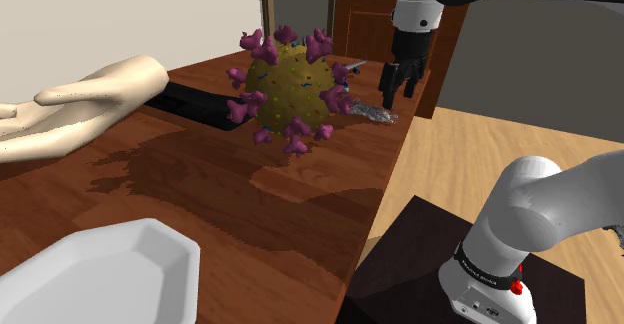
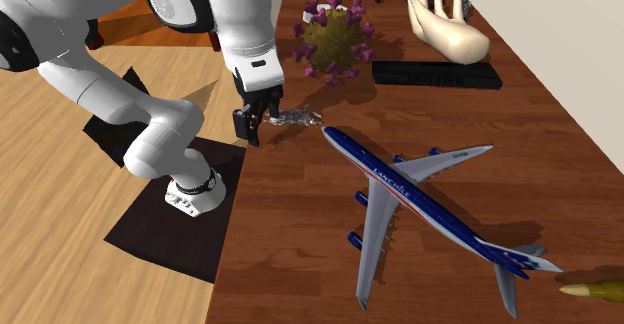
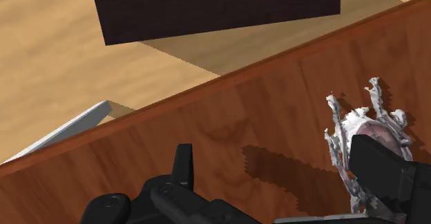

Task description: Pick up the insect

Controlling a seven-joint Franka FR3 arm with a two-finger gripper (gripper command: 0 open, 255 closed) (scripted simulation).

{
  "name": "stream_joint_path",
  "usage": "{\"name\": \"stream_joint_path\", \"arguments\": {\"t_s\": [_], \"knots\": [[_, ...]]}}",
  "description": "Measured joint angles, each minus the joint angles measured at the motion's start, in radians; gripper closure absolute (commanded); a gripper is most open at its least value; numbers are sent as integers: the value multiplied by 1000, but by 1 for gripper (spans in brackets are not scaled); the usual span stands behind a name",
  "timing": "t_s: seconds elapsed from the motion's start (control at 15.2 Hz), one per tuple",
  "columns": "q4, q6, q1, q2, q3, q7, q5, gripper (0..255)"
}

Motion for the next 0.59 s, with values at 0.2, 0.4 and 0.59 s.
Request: {"name": "stream_joint_path", "arguments": {"t_s": [0.2, 0.4, 0.59], "knots": [[22, 10, 19, 24, 9, -17, 10, 0], [92, 24, 60, 88, 30, -57, 31, 0], [162, 26, 95, 142, 50, -94, 49, 0]]}}
